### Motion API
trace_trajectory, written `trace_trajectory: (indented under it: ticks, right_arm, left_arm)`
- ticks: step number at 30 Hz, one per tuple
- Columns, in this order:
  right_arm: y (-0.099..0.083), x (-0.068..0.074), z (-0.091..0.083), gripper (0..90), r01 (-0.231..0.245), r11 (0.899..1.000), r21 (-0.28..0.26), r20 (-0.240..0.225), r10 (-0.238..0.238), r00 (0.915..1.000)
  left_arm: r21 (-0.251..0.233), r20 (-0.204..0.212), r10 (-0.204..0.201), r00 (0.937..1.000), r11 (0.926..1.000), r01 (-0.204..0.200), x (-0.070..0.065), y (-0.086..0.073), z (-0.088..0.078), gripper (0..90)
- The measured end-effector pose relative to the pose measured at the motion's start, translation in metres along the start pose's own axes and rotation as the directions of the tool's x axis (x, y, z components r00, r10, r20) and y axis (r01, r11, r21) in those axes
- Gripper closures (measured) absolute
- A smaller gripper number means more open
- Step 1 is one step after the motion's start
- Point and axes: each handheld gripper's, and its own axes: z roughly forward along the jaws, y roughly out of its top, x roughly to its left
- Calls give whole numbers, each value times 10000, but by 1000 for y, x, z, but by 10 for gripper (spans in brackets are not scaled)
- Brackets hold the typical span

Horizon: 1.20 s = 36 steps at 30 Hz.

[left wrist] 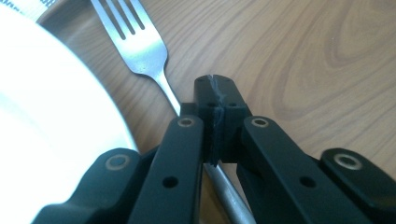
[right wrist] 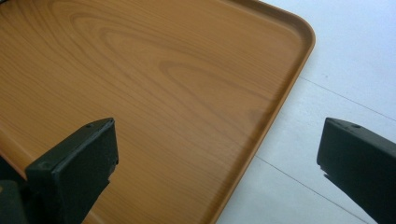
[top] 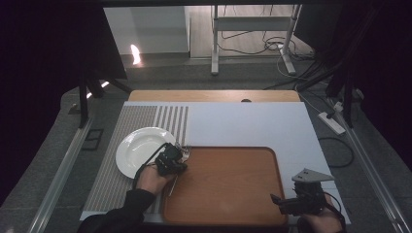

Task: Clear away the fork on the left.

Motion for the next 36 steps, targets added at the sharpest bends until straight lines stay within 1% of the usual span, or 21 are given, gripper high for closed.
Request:
trace_trajectory:
  ticks: [4,9,14,16,18,19,20,21,22,23,24,26,27,28,29,30,31,32,34,35,36]
  right_arm:
    - [0,0,0,0,6,10000,4,1,-6,10000]
    - [0,0,0,0,16,10000,23,1,-16,10000]
    - [0,0,0,0,42,10000,52,17,-42,10000]
    - [0,0,0,0,38,10000,57,18,-39,10000]
    - [0,0,0,0,43,10000,51,18,-43,10000]
    - [0,0,0,0,43,10000,52,17,-43,10000]
    - [0,0,0,0,43,10000,52,17,-43,10000]
    - [0,0,0,0,42,10000,53,15,-42,10000]
    - [0,0,0,0,42,10000,53,15,-42,10000]
    - [0,0,0,0,37,10000,51,11,-37,10000]
    - [0,0,0,0,38,10000,48,12,-38,10000]
    - [0,0,0,0,36,10000,46,12,-37,10000]
    - [0,0,0,0,37,10000,43,14,-37,10000]
    - [0,0,0,0,37,10000,43,14,-37,10000]
    - [0,0,0,0,39,10000,53,14,-39,10000]
    - [0,1,0,0,39,10000,38,7,-39,10000]
    - [0,1,0,0,39,10000,50,19,-39,10000]
    - [0,1,0,0,32,10000,52,18,-32,10000]
    - [0,1,0,0,27,10000,59,13,-27,10000]
    - [0,1,0,0,29,10000,53,-2,-29,10000]
    - [0,1,0,0,29,10000,53,-2,-29,10000]
  left_arm:
    - [22,-10,-127,9999,9999,127,2,-2,-1,888]
    - [15,75,-515,9986,9987,514,8,-9,-4,887]
    - [-59,239,-577,9980,9983,579,10,-10,-4,854]
    - [-151,385,-573,9976,9982,579,10,-11,-5,844]
    - [-438,604,-556,9966,9973,583,10,-11,-9,791]
    - [-438,604,-556,9966,9973,583,10,-11,-9,768]
    - [-609,710,-525,9961,9965,569,10,-11,-10,768]
    - [-876,916,-387,9950,9951,468,8,-10,-13,710]
    - [-876,916,-387,9950,9951,468,8,-10,-13,686]
    - [-1103,1061,-251,9940,9932,368,6,-10,-17,653]
    - [-1103,1061,-251,9940,9932,368,6,-10,-17,619]
    - [-1301,956,-69,9954,9913,194,4,-10,-20,542]
    - [-1457,819,38,9966,9893,82,2,-11,-22,478]
    - [-1457,819,38,9966,9893,82,2,-11,-22,427]
    - [-1595,749,91,9971,9872,30,2,-12,-23,427]
    - [-1658,721,142,9973,9862,-20,2,-13,-24,369]
    - [-1749,681,152,9976,9846,-31,2,-15,-25,341]
    - [-1821,624,120,9980,9833,-4,3,-16,-26,283]
    - [-1938,625,-32,9980,9809,153,4,-18,-28,221]
    - [-1942,587,-94,9982,9807,206,5,-19,-28,151]
    - [-1935,552,-128,9984,9808,233,5,-19,-29,151]
